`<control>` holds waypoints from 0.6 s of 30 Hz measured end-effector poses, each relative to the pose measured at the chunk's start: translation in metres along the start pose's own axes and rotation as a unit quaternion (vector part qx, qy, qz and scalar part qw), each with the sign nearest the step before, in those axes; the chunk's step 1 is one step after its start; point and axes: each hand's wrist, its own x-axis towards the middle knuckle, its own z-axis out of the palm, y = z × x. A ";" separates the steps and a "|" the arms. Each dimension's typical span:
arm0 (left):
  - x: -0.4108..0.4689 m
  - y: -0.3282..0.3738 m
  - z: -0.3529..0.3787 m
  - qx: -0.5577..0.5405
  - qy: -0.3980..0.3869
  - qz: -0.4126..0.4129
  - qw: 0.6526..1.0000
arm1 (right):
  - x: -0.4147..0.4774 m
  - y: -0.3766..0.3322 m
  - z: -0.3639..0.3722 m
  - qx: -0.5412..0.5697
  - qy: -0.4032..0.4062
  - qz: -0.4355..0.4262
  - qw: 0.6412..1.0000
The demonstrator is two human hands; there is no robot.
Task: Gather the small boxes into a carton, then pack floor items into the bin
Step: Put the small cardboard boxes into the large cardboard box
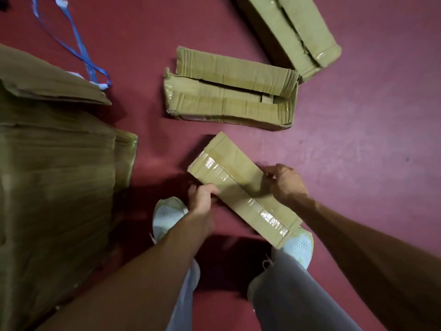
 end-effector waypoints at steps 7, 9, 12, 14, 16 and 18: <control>-0.083 0.072 -0.054 -0.009 0.044 0.095 0.994 | -0.030 -0.099 -0.011 0.140 0.016 -0.014 0.990; -0.109 0.099 -0.071 0.032 0.044 0.156 0.986 | -0.040 -0.135 -0.027 0.192 0.002 -0.006 0.981; -0.145 0.149 -0.088 0.069 0.016 0.218 0.973 | -0.052 -0.180 -0.058 0.225 -0.002 -0.016 0.974; -0.167 0.182 -0.095 0.105 -0.006 0.243 0.964 | -0.056 -0.205 -0.081 0.237 0.006 -0.035 0.971; -0.181 0.211 -0.102 0.165 -0.012 0.259 0.952 | -0.056 -0.220 -0.101 0.249 0.009 -0.047 0.967; -0.185 0.229 -0.109 0.208 -0.019 0.264 0.941 | -0.051 -0.228 -0.113 0.257 0.002 -0.047 0.965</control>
